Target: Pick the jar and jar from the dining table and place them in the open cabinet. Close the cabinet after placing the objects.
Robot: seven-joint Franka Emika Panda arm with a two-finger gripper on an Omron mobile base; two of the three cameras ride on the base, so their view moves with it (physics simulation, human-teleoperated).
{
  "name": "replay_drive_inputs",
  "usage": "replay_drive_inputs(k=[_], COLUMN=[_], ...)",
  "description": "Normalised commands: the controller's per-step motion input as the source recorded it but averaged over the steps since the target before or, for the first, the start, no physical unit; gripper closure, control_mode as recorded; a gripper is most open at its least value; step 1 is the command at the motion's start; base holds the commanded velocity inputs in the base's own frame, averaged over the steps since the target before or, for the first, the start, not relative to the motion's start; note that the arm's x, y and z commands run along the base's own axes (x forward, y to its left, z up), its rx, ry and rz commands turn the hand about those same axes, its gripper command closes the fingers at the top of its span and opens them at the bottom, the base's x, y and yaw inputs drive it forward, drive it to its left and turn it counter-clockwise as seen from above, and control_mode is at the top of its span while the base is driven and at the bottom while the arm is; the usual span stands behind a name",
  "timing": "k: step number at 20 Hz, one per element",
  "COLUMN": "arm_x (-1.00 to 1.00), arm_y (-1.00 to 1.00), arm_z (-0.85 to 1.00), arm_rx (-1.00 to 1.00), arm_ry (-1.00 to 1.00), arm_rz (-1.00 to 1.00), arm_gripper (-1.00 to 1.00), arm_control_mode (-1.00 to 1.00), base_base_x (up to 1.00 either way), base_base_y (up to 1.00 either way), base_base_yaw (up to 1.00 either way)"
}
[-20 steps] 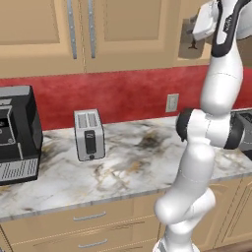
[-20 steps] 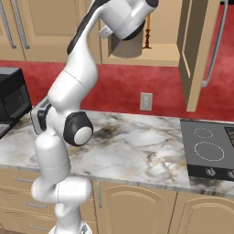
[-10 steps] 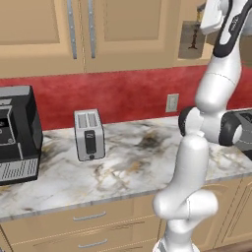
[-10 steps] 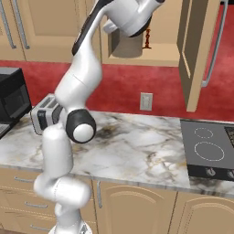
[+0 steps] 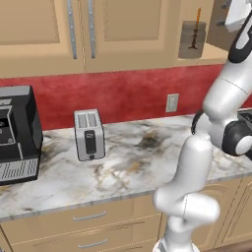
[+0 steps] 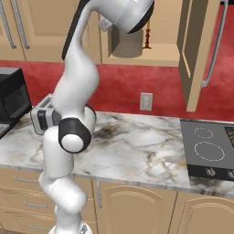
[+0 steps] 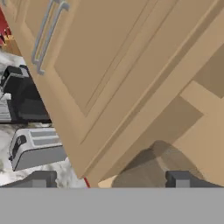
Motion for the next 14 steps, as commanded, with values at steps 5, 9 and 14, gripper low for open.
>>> replay_drive_inputs(k=[5,9,14], arm_x=[-1.00,-1.00,-1.00], arm_y=[0.31,1.00,0.94], arm_z=[-0.49,-0.60,-0.55], arm_rx=[0.00,0.00,0.00], arm_ry=[-0.01,-0.17,-0.23], arm_rz=[-0.31,-0.38,-0.48], arm_gripper=[-1.00,-1.00,-1.00], arm_control_mode=[-1.00,-1.00,-1.00], base_base_x=[0.00,0.00,0.00], base_base_y=[0.00,0.00,0.00], base_base_yaw=[0.00,0.00,0.00])
